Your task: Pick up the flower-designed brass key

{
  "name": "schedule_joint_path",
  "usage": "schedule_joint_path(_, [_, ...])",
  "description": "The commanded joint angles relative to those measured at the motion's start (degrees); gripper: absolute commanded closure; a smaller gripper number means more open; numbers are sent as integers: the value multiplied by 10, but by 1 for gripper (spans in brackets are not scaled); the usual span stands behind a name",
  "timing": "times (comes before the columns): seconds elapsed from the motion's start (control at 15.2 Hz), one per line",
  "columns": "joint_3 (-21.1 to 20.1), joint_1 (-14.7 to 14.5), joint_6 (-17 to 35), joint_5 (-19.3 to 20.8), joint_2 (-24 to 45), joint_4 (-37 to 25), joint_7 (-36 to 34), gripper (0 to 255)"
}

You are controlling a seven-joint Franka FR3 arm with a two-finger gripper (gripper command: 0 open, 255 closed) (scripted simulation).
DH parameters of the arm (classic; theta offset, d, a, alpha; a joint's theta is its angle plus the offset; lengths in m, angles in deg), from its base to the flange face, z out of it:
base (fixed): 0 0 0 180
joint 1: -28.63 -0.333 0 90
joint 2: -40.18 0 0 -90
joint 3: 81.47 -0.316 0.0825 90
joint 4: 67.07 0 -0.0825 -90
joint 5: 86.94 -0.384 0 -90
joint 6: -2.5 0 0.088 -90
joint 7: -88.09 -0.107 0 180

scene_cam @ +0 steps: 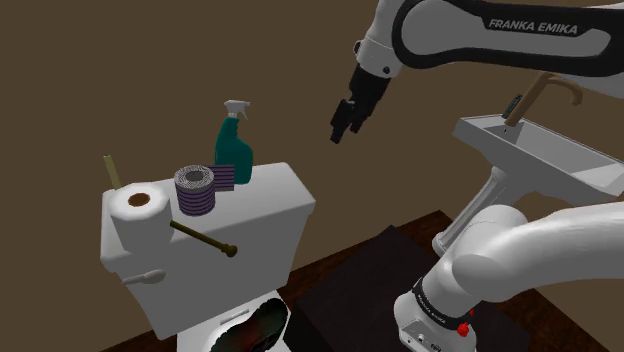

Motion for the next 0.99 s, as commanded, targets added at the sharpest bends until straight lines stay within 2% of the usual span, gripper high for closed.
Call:
schedule_joint_path(0.0, [-18, -10, 22, -8, 25, -5, -10, 0])
schedule_joint_path(0.46, [-79, -37, 95, -19, 131, -37, -45, 0])
schedule_joint_path(0.92, [-138, -57, 155, -1, 251, -96, -89, 0])
